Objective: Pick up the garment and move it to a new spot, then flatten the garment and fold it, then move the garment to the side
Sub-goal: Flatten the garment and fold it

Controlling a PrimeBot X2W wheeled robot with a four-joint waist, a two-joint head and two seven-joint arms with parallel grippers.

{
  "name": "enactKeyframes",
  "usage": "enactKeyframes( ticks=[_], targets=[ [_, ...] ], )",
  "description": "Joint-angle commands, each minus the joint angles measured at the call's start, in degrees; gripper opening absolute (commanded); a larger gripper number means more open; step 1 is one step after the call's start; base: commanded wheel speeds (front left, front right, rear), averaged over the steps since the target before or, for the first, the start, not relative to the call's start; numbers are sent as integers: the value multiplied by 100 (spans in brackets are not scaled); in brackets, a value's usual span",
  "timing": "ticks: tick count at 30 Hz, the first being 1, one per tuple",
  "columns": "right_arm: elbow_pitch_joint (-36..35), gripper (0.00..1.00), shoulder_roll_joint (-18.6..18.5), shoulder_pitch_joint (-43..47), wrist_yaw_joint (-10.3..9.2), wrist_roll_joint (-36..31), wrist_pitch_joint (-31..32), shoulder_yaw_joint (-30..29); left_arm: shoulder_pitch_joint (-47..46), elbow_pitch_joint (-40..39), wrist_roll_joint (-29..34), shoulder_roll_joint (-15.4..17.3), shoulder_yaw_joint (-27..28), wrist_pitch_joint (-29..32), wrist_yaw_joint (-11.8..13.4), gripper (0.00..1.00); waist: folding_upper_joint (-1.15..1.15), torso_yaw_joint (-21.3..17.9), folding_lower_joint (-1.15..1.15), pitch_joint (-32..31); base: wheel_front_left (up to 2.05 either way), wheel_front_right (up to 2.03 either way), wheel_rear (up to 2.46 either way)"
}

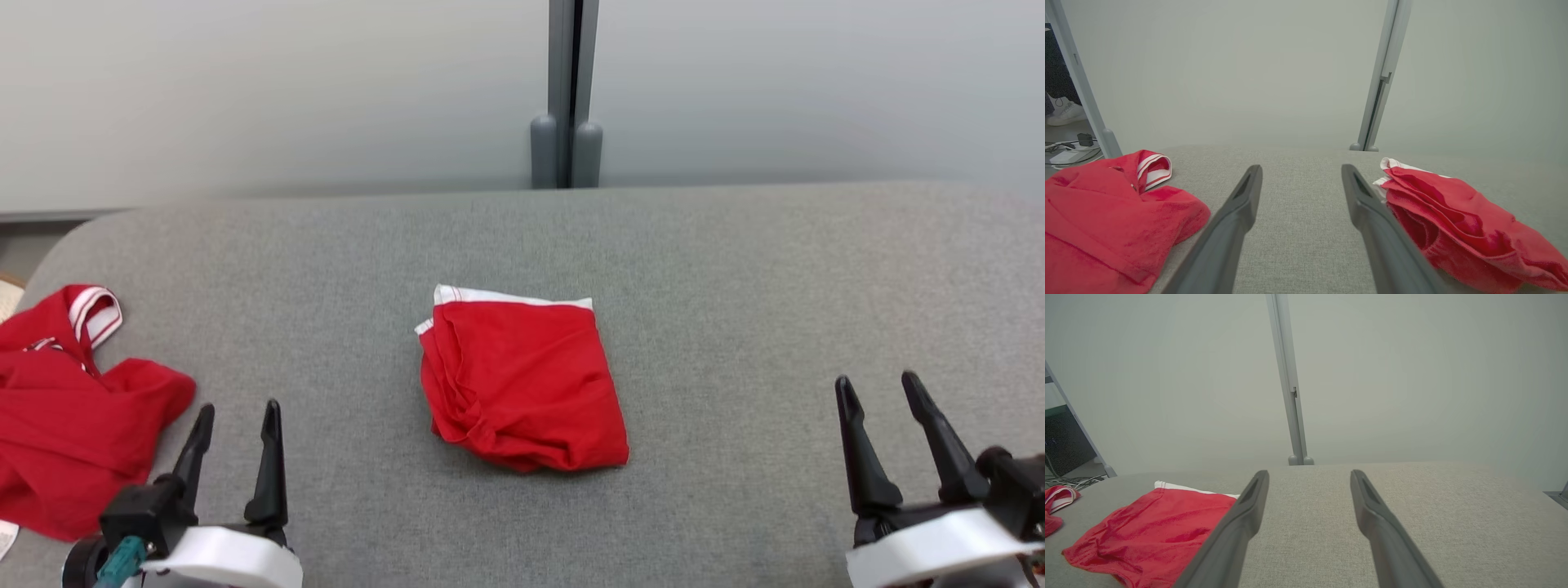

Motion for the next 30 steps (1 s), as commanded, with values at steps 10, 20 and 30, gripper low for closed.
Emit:
enactKeyframes(
  ticks=[10,20,30],
  targets=[
    [-252,100,35,686,0,23,290,-144,500,-176,-8,155,-38,216,54,100,0,-123,0,-596,0,0,0],
    [-341,100,-14,818,0,-64,464,-77,633,-388,55,241,-95,390,166,100,0,-157,0,-650,0,0,0],
    [-373,100,-38,800,0,-83,533,-64,551,-478,-11,229,-153,477,206,100,0,-110,0,-620,0,0,0]
  ],
)
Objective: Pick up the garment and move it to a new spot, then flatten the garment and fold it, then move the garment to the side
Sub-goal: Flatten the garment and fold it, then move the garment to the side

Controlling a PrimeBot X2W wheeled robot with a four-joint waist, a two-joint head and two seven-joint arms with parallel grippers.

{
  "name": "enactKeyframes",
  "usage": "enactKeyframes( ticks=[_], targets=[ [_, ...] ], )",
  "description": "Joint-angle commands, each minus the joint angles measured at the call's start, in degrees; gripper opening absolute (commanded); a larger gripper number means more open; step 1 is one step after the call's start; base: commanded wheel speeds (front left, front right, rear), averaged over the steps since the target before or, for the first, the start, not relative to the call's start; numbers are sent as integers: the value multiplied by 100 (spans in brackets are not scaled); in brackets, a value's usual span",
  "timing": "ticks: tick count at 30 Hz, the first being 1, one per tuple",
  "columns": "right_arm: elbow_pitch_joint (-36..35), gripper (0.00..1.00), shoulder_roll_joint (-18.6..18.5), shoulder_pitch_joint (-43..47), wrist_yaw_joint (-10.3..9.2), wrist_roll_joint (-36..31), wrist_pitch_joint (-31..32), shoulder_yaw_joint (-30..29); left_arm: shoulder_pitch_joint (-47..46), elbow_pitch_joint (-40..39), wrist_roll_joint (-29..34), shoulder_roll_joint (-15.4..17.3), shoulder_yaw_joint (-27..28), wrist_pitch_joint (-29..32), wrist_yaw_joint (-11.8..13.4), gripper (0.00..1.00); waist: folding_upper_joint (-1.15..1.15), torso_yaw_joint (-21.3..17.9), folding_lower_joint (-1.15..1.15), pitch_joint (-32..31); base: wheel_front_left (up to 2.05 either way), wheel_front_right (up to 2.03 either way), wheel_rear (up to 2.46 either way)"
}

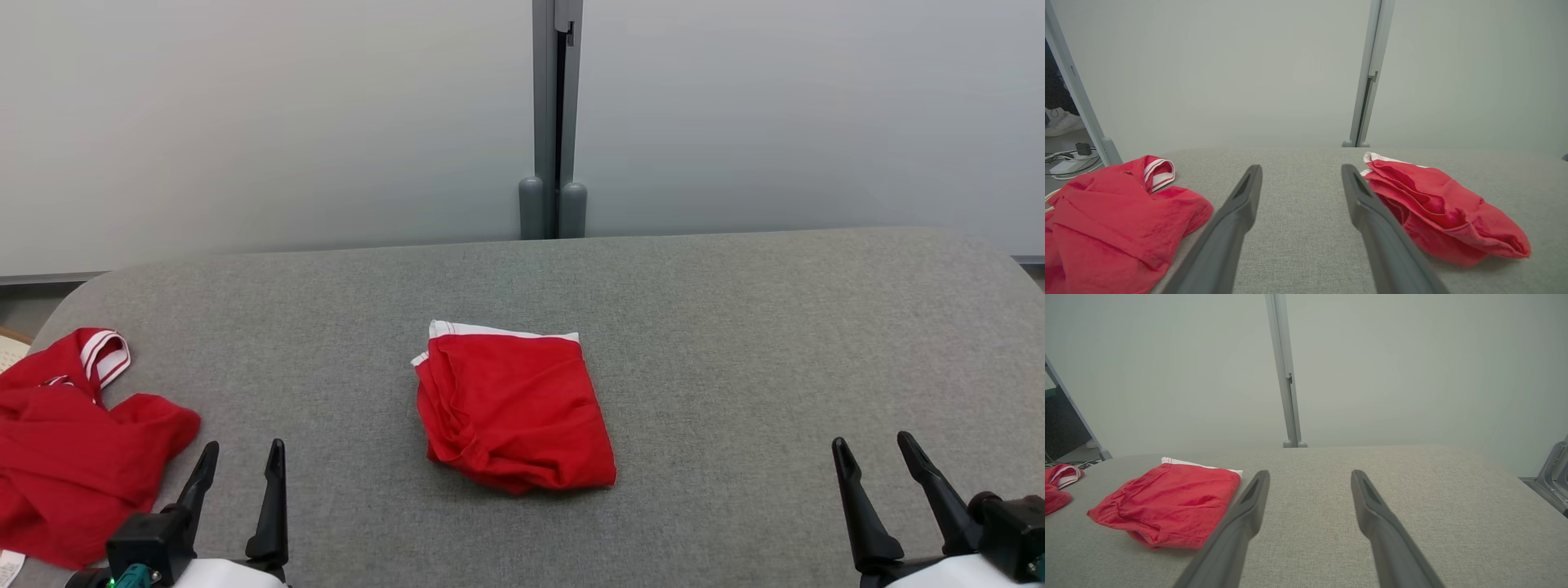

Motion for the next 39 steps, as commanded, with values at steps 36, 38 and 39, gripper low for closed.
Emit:
enactKeyframes(
  ticks=[36,38,39],
  targets=[
    [3550,0,-159,-2534,-1,464,70,1280,-1913,405,44,-514,-663,-483,-209,100,0,1955,0,1673,0,0,0],
    [3599,0,-193,-2577,-3,401,19,1312,-1926,415,83,-496,-661,-488,-207,100,0,1883,0,1640,0,0,0],
    [3590,0,-224,-2600,-3,348,-28,1334,-1931,418,113,-484,-670,-495,-202,100,0,1838,0,1632,0,0,0]
  ],
)
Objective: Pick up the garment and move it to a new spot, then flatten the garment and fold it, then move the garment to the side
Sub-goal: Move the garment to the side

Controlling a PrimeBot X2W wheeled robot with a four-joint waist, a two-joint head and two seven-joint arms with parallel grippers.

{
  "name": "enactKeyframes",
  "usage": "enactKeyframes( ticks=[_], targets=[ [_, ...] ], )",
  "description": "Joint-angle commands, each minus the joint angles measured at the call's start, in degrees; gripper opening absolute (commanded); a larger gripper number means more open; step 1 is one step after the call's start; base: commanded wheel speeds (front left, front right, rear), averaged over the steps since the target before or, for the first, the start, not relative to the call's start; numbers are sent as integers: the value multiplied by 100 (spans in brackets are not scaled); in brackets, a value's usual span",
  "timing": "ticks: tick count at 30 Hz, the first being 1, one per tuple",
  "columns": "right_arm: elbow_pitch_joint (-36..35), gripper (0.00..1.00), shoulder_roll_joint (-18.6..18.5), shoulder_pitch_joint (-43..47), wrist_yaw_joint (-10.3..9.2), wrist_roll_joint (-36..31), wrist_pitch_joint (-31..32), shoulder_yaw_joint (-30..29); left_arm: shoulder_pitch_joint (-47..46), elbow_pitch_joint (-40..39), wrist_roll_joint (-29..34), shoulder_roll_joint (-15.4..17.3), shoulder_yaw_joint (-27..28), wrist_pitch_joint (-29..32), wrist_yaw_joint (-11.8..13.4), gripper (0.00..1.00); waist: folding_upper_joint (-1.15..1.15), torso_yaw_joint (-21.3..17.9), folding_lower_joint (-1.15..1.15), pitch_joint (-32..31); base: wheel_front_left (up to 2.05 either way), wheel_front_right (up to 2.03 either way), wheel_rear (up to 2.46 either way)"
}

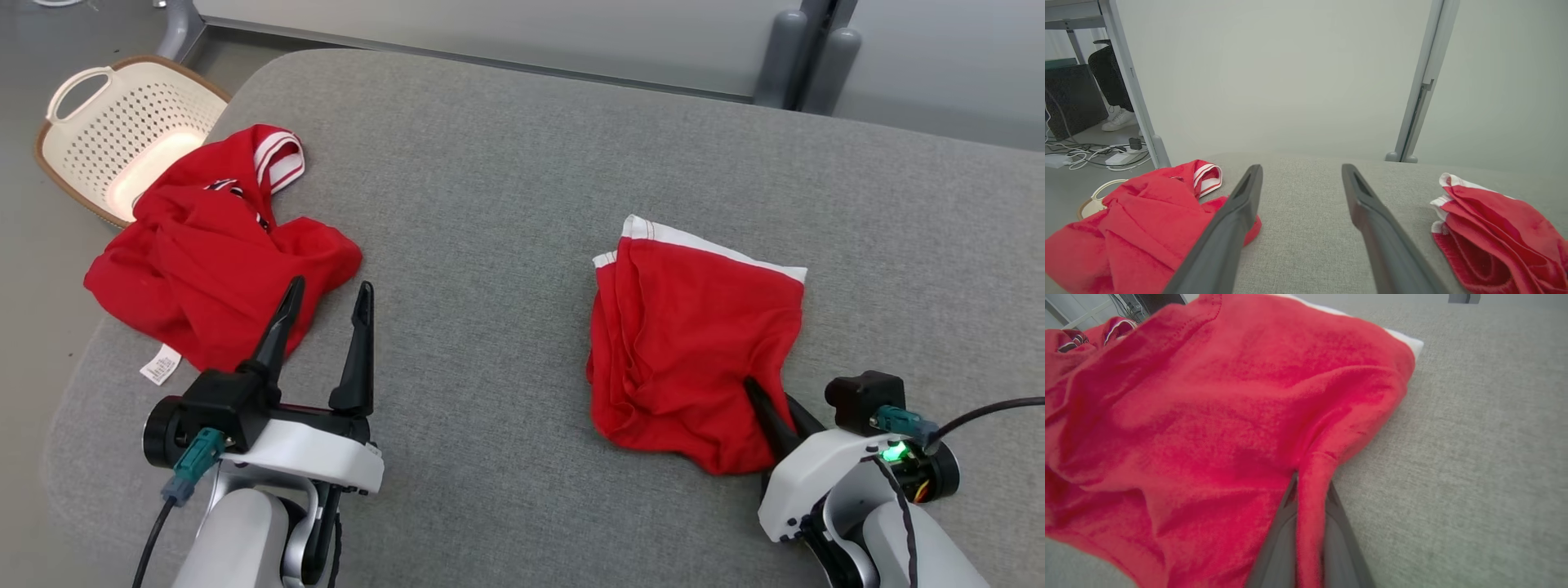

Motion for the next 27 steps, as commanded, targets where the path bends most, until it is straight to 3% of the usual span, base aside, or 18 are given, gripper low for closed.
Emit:
enactKeyframes(
  ticks=[1,7,15,16,17,20,27],
  targets=[
    [71,0,-92,38,-11,-76,-30,13,-125,-14,59,43,0,-30,-8,100,0,-112,0,-28,0,0,0],
    [-234,0,-241,79,-9,-289,-53,184,-134,-126,165,110,-30,-37,-14,100,0,-726,0,-36,0,0,0],
    [-656,0,-585,312,-9,-109,-101,346,-208,-330,258,240,-180,48,-83,100,0,-2119,0,54,0,0,0],
    [-656,0,-585,312,-9,-109,-101,346,-208,-330,258,240,-180,48,-83,100,0,-2119,0,54,0,0,0],
    [-720,0,-679,301,-9,-65,-128,330,-245,-402,302,275,-250,108,-114,100,0,-2436,0,106,0,0,0],
    [-763,0,-751,155,-7,34,-180,431,-247,-530,338,349,-276,194,-117,100,0,-2914,0,230,0,0,0],
    [-600,0,-1177,-604,-9,168,-349,373,-609,-853,399,366,-488,405,-217,100,0,-3411,0,788,0,0,0]
  ],
)
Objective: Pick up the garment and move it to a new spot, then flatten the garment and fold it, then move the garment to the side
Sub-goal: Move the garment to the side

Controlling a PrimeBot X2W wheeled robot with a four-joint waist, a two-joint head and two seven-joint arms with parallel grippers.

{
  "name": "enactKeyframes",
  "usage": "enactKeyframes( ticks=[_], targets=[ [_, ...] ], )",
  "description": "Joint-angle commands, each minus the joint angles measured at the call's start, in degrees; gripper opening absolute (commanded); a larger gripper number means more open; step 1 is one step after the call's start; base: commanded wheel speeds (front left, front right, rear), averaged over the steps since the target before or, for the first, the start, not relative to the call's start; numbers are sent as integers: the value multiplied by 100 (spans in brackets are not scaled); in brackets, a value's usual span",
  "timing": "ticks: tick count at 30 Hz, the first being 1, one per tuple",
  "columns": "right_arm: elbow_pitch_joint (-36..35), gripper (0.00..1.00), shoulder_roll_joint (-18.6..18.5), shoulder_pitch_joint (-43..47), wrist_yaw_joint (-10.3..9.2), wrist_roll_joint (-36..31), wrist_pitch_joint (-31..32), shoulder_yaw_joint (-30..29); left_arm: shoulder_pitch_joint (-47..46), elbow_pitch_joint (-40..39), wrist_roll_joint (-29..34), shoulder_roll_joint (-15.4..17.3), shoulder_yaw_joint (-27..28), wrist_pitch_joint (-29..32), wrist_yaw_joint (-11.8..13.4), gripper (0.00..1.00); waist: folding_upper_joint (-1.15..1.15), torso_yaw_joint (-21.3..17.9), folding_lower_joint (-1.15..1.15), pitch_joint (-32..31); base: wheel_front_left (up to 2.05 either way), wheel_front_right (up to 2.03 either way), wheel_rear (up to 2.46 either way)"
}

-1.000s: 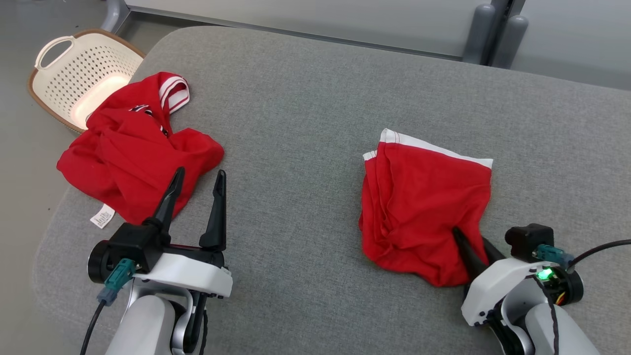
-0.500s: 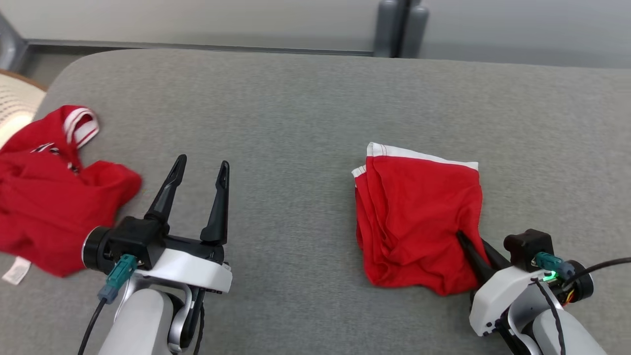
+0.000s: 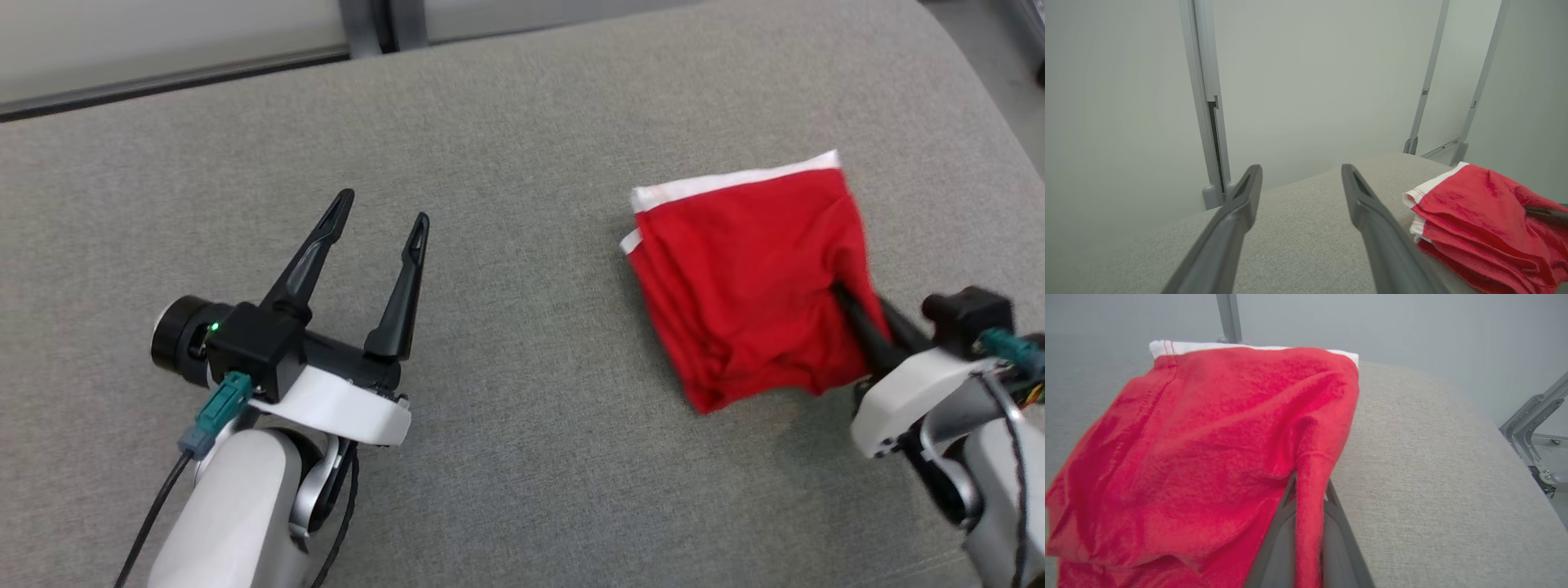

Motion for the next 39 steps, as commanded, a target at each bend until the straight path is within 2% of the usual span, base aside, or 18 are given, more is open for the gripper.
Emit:
enactKeyframes(
  ticks=[1,8,11,14,15,16,17,22,27,30,31,32,34,39],
  targets=[
    [49,0,-100,-154,-12,27,-40,-55,-120,-27,45,40,-4,17,-37,100,0,-244,0,407,0,0,0],
    [706,0,-1208,-884,-12,168,-304,-542,-702,-356,199,-35,-380,170,-164,100,0,-77,0,1134,0,0,0],
    [955,0,-1540,-1065,-11,242,-418,-635,-903,-456,261,-60,-535,204,-203,100,0,18,0,1374,0,0,0],
    [1227,0,-1657,-1280,-12,338,-527,-705,-1053,-506,296,-73,-603,215,-226,100,0,60,0,1547,0,0,0],
    [1315,29,-1618,-1303,-12,438,-543,-696,-1085,-503,301,-73,-617,203,-234,100,0,73,0,1575,0,0,0],
    [1404,82,-1611,-1348,-12,439,-604,-687,-1096,-501,303,-71,-625,201,-236,100,0,78,0,1601,0,0,0],
    [1520,100,-1620,-1401,-12,434,-663,-719,-1108,-490,293,-64,-622,201,-235,100,0,72,0,1617,0,0,0],
    [2124,100,-1461,-1369,-12,290,-1154,-1019,-992,-408,221,14,-549,174,-157,100,0,-28,0,1506,0,0,0],
    [2214,100,-1016,-972,-12,253,-1451,-1439,-669,-283,91,127,-375,117,-18,100,0,-187,0,1126,0,0,0],
    [1812,100,-701,-617,-12,196,-1478,-1635,-380,-213,-25,159,-231,52,94,100,0,-274,0,827,0,0,0],
    [1375,100,-457,-309,-12,78,-1479,-1763,-170,-162,-120,187,-122,10,175,100,0,-313,0,608,0,0,0],
    [1375,100,-457,-309,-12,78,-1479,-1763,-170,-162,-120,187,-122,10,175,100,0,-313,0,608,0,0,0],
    [927,100,-214,21,-12,-32,-1477,-1844,41,-120,-173,219,-22,-26,274,100,0,-319,0,389,0,0,0],
    [-85,100,327,739,-12,-372,-1464,-1871,515,-86,-348,179,177,-120,499,100,0,-163,0,-120,0,0,0]
  ],
)
